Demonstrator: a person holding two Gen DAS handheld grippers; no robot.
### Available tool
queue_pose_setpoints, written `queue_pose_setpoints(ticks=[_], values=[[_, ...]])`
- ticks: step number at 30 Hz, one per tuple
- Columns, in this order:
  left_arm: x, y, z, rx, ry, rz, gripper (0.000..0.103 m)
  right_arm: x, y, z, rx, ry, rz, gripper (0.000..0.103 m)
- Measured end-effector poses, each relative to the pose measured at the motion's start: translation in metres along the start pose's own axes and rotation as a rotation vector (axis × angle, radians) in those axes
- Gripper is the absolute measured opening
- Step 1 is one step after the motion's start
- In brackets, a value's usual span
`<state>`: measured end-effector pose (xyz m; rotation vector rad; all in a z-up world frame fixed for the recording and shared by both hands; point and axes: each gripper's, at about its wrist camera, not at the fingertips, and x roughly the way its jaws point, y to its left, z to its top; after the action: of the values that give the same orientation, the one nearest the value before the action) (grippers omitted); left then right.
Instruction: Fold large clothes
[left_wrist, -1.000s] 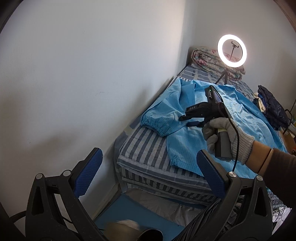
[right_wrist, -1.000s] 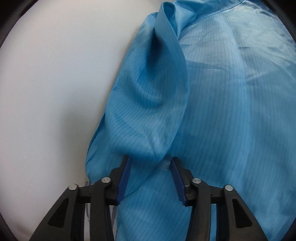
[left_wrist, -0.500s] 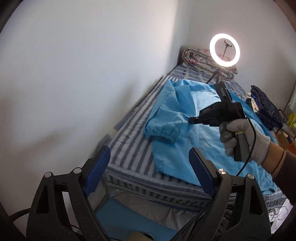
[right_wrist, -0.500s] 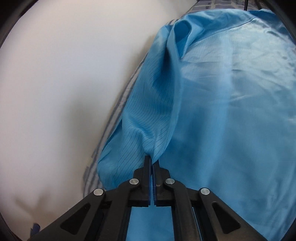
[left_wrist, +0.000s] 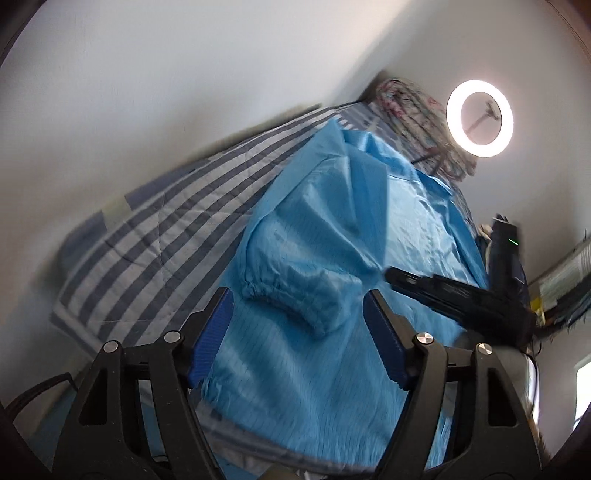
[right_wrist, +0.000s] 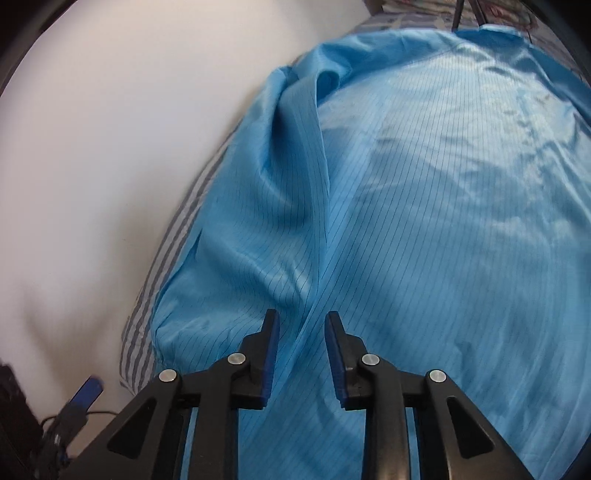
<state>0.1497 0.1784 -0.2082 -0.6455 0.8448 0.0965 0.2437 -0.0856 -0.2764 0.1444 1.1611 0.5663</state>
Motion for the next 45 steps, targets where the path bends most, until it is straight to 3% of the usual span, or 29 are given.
queue_pose_setpoints(ticks=[7,10,12,13,16,26,30,32,34,41,45], values=[[0.058,0.032,0.011,-0.150,0.071,0.018,0.073,-0.025,0.002,0.004,-0.052,-0.039,0.069,0.026],[0.068,0.035,0.014,-0.150,0.061,0.045,0.057,-0.007,0.008,0.006,-0.064,-0.027,0.082,0.025],[0.073,0.032,0.014,-0.138,0.061,0.045,0.028,0.007,0.014,0.005,-0.065,-0.017,0.079,0.025],[0.073,0.031,0.014,-0.130,0.059,0.032,0.020,0.009,0.015,0.004,-0.060,-0.012,0.078,0.025],[0.070,0.023,0.017,-0.073,0.027,0.027,0.007,0.026,0.016,0.002,-0.029,0.002,0.086,0.025],[0.015,-0.001,0.031,0.037,-0.121,-0.023,0.004,0.057,0.028,0.002,0.020,0.050,0.118,0.025],[-0.016,-0.017,0.034,0.137,-0.210,-0.016,0.004,0.071,0.052,0.005,0.010,0.074,0.175,0.025],[-0.023,-0.024,0.030,0.193,-0.228,0.004,0.004,0.082,0.065,0.005,-0.002,0.113,0.222,0.025],[-0.026,-0.029,0.024,0.246,-0.224,0.014,0.004,0.086,0.071,0.005,-0.013,0.137,0.217,0.025],[-0.030,-0.037,-0.002,0.359,-0.187,0.001,0.004,0.029,0.049,0.041,0.017,0.010,0.186,0.035],[-0.027,-0.046,-0.015,0.402,-0.167,-0.011,0.004,0.004,0.048,0.081,0.050,-0.053,0.206,0.050]])
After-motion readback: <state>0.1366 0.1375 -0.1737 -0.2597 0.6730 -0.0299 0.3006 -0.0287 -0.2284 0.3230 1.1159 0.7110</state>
